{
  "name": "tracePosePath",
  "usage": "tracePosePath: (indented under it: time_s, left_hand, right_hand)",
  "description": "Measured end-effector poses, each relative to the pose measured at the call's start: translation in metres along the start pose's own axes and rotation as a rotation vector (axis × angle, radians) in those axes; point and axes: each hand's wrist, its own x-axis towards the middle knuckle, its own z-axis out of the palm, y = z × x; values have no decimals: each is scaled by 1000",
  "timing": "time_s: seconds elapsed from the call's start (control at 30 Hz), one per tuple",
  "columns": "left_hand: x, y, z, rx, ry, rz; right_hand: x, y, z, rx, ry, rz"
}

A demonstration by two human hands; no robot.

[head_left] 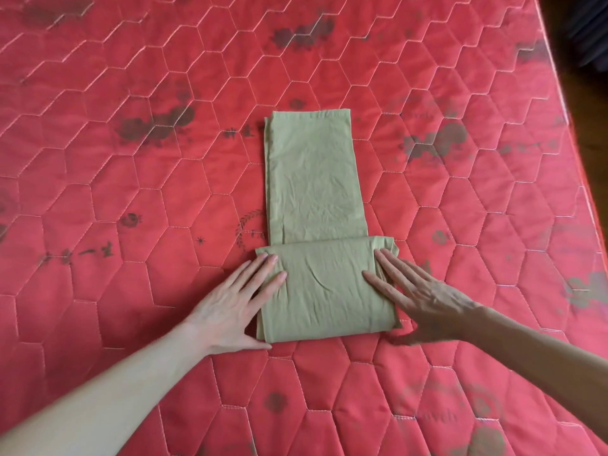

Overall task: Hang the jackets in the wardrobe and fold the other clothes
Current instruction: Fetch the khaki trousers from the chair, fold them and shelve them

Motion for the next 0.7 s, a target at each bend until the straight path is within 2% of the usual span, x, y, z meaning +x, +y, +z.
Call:
tracePosePath:
  time_s: [0.1,0.2,0.4,0.6,0.7]
  left_hand:
    - [0,11,4,-47,49,-46]
    - [-3,8,1,-55,68,-9]
    - [-9,5,-8,-7,126,40]
    - [-23,2,-18,-132,262,100]
    - [-37,9,-25,-305,313,98]
  right_hand:
    - [5,-12,10,49,103,60]
    - [6,-23,17,106,153,122]
    - [-1,-30,18,108,288,113]
    - [-19,-29,-2,148,322,79]
    - [-31,-40,-14,258,391,58]
